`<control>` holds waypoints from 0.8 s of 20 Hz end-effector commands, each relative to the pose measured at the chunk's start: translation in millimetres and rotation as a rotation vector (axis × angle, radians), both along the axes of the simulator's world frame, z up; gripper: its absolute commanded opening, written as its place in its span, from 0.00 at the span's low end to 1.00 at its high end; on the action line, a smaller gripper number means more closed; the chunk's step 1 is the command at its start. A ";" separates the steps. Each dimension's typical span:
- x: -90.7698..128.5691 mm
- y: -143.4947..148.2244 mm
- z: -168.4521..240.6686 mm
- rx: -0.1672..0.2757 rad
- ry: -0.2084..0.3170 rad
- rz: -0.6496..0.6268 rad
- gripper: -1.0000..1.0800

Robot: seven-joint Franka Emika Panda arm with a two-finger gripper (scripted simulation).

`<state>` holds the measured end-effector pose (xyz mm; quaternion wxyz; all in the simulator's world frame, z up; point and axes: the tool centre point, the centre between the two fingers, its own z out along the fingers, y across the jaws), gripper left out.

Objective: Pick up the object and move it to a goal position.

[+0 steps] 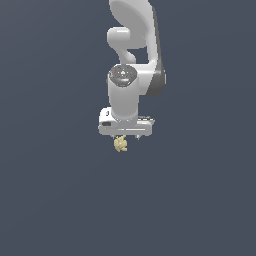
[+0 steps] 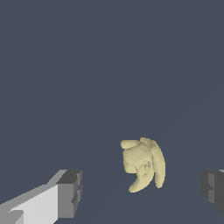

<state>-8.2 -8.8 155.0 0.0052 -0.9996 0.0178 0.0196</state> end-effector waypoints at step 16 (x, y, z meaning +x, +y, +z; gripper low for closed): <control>14.0 -28.7 18.1 -0.021 -0.060 -0.022 0.96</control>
